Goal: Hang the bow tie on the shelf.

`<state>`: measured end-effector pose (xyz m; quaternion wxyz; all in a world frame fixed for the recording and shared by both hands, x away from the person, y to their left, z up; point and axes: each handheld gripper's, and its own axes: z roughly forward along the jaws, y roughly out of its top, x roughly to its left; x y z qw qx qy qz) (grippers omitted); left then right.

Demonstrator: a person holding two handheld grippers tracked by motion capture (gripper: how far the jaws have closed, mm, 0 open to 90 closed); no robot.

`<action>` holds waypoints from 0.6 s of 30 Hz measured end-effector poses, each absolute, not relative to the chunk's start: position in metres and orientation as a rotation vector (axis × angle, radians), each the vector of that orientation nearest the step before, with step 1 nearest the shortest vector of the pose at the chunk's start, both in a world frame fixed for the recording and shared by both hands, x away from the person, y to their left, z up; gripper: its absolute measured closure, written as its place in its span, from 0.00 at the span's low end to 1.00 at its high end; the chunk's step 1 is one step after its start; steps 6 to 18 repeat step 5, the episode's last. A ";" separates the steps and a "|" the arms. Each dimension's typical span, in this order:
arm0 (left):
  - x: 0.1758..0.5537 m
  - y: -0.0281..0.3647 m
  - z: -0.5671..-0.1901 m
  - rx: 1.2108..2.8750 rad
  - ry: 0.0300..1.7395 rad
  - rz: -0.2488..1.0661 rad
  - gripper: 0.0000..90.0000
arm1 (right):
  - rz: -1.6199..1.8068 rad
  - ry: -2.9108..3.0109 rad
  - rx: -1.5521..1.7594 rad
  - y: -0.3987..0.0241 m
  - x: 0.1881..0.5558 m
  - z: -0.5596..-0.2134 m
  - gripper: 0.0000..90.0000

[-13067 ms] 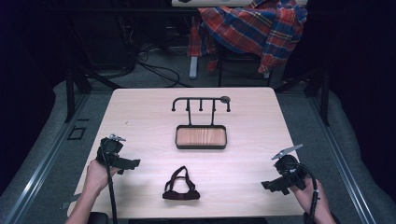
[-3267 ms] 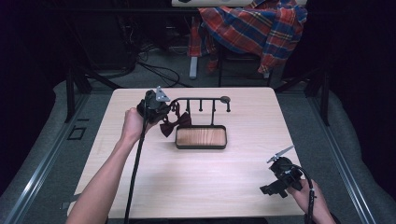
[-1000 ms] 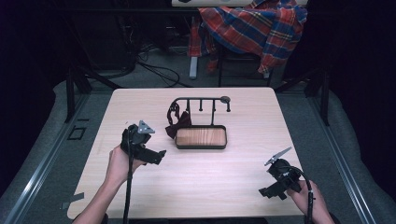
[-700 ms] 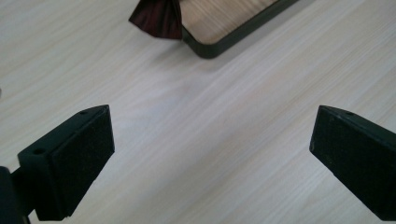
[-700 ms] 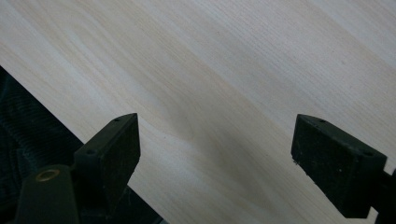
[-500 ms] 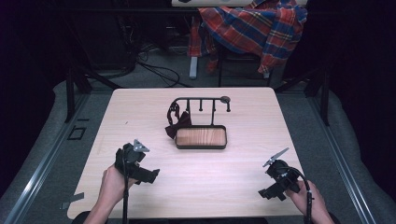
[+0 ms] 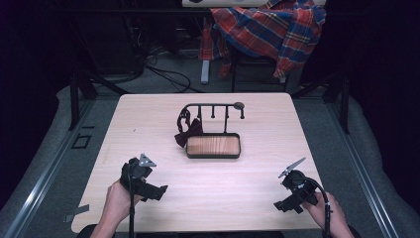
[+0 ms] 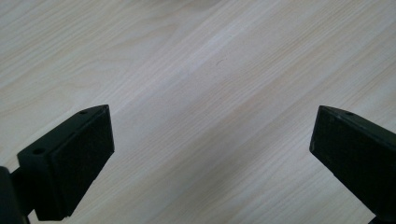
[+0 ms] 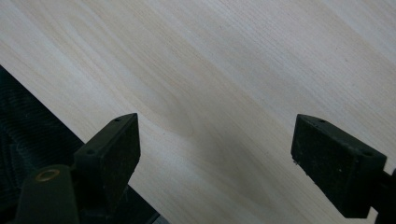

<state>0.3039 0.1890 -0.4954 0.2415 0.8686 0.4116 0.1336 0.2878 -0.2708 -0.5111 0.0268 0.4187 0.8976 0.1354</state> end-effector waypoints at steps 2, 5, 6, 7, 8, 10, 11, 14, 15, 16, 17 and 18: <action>0.304 0.189 -0.495 2.372 1.124 0.363 0.00 | 0.429 2.772 1.302 -0.270 0.288 -0.512 0.17; 0.305 0.190 -0.494 2.364 1.125 0.372 0.00 | 0.429 2.772 1.301 -0.270 0.288 -0.512 0.17; 0.305 0.190 -0.494 2.364 1.125 0.372 0.00 | 0.429 2.772 1.301 -0.270 0.288 -0.512 0.17; 0.305 0.190 -0.494 2.364 1.125 0.372 0.00 | 0.429 2.772 1.301 -0.270 0.288 -0.512 0.17; 0.305 0.190 -0.494 2.364 1.125 0.372 0.00 | 0.429 2.772 1.301 -0.270 0.288 -0.512 0.17; 0.305 0.190 -0.494 2.364 1.125 0.372 0.00 | 0.429 2.772 1.301 -0.270 0.288 -0.512 0.17; 0.305 0.190 -0.494 2.364 1.125 0.372 0.00 | 0.429 2.772 1.301 -0.270 0.288 -0.512 0.17; 0.305 0.190 -0.494 2.364 1.125 0.372 0.00 | 0.429 2.772 1.301 -0.270 0.288 -0.512 0.17; 0.305 0.190 -0.494 2.364 1.125 0.372 0.00 | 0.429 2.772 1.301 -0.270 0.288 -0.512 0.17; 0.305 0.190 -0.494 2.364 1.125 0.372 0.00 | 0.429 2.772 1.301 -0.270 0.288 -0.512 0.17; 0.305 0.190 -0.494 2.364 1.125 0.372 0.00 | 0.429 2.772 1.301 -0.270 0.288 -0.512 0.17; 0.305 0.190 -0.494 2.364 1.125 0.372 0.00 | 0.429 2.772 1.301 -0.270 0.288 -0.512 0.17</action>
